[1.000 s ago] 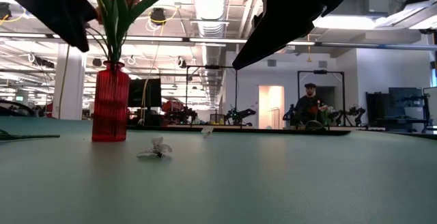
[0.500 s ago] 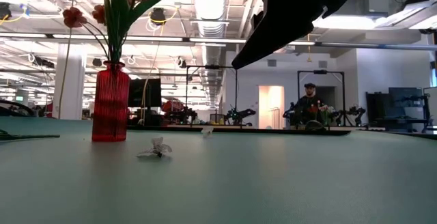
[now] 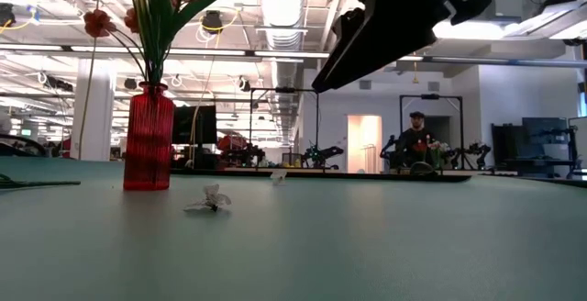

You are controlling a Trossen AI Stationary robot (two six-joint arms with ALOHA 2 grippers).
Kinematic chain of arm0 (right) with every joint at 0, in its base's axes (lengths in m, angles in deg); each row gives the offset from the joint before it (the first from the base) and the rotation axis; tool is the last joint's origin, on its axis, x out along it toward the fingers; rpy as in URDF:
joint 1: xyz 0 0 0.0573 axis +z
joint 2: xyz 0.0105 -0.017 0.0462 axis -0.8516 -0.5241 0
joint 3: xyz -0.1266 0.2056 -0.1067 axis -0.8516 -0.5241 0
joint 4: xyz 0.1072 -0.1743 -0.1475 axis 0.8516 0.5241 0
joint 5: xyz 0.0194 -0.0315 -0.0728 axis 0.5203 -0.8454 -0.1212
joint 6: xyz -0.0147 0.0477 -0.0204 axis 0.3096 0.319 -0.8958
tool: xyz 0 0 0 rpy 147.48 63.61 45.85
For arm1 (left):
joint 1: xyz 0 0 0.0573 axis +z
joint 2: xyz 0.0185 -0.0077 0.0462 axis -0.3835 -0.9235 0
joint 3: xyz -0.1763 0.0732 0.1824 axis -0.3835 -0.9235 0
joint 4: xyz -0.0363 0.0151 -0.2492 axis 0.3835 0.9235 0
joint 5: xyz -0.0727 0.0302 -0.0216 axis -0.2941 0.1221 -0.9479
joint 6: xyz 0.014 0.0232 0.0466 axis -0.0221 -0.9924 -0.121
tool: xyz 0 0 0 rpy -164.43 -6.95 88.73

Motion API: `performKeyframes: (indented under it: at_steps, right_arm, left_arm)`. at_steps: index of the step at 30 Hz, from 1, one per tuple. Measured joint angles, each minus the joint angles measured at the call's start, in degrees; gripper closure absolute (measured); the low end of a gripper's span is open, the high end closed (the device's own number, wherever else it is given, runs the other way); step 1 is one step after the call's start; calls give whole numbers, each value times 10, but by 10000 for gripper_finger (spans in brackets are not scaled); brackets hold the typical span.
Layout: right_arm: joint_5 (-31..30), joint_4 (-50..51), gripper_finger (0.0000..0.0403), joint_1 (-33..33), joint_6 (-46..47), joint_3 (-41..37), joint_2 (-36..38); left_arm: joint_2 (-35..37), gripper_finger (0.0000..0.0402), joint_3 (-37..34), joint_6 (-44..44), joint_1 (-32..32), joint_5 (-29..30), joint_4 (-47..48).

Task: Sort flowers into vase by color
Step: Put the orange flowers into the red vase

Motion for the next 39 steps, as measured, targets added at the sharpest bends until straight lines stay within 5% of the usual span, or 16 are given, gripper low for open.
performKeyframes:
  at_steps: [7,13,21,31,39]
  right_arm:
    - [24,0,159,0,-24,0,0]
    - [28,0,159,0,-34,0,0]
    - [28,0,159,-1,-45,0,0]
    - [28,-1,159,-1,-40,0,0]
    - [28,-2,159,-1,-36,0,0]
  left_arm:
    - [34,262,-10,227,-82,97,154]
    - [32,262,-98,299,-90,93,179]
    - [31,262,-282,331,-90,17,42]
    - [28,262,-464,378,-90,3,-160]
    - [28,262,-532,415,-90,16,-193]
